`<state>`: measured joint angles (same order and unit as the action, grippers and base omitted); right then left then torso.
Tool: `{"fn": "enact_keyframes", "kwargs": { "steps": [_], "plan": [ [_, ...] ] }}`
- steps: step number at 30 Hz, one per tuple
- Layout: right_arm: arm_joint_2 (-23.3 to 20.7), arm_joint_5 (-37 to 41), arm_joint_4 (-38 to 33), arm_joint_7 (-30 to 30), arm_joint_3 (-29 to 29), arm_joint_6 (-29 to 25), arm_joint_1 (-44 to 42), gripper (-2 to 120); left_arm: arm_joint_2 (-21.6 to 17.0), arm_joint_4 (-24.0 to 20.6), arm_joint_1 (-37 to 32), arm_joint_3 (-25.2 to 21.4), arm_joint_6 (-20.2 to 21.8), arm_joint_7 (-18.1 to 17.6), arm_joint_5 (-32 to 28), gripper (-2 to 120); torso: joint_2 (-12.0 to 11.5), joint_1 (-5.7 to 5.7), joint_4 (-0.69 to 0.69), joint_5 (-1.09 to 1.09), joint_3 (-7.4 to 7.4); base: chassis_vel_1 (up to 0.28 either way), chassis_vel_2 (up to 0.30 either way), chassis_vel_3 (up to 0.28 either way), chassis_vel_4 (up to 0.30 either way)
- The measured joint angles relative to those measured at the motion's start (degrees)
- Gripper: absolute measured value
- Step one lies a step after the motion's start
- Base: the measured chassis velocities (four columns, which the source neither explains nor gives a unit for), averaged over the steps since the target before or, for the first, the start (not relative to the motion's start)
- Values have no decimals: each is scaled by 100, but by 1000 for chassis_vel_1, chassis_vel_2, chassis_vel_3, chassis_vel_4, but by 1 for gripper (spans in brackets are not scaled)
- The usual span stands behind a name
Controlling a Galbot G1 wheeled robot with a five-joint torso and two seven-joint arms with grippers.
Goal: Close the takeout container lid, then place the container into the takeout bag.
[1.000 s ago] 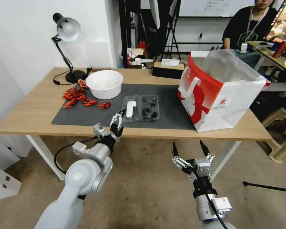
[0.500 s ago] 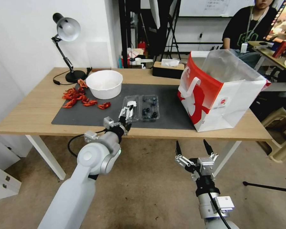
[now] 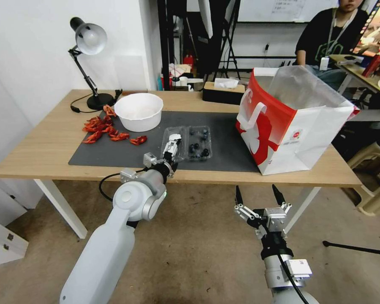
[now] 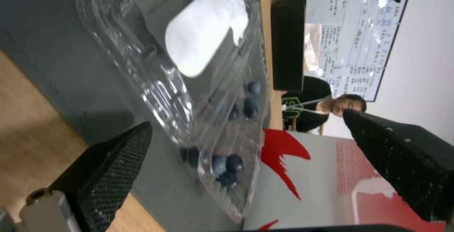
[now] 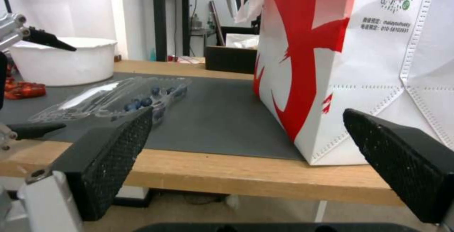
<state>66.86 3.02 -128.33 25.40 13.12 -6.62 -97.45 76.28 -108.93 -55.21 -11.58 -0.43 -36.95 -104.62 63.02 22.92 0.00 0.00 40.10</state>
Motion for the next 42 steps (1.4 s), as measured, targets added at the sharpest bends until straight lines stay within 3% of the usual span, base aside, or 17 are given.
{"fn": "enact_keyframes", "kwargs": {
  "steps": [6,11,24,26,32,35,42],
  "plan": [
    [0,5,7,4,12,3,6,100,21,142,93,-5,-32,9,66,100,0,0,0,0,0,0,0,0,0],
    [3,5,31,5,10,-6,-3,100,-31,157,69,55,-112,268,400,100,0,-1,0,0,0,0,0,0,0],
    [22,-31,47,1,-26,-36,-5,100,-304,9,-105,573,-459,1382,2186,100,0,-1,0,0,0,0,0,0,0],
    [28,-50,47,0,-26,-49,-22,100,-405,7,-96,761,-570,1686,2646,100,0,-1,0,0,0,0,0,0,0],
    [39,-79,48,-2,-27,-62,-45,100,-487,7,-34,927,-658,1951,2895,100,0,-1,0,0,0,0,0,0,0],
    [58,-114,48,-6,-15,-82,-70,100,-597,15,114,1099,-740,2279,3008,100,0,-1,0,0,0,0,0,0,0],
    [107,-164,66,-12,-7,-104,-97,100,-699,46,315,1299,-743,2377,2834,100,0,-1,0,0,0,0,0,0,0]
  ]
}}
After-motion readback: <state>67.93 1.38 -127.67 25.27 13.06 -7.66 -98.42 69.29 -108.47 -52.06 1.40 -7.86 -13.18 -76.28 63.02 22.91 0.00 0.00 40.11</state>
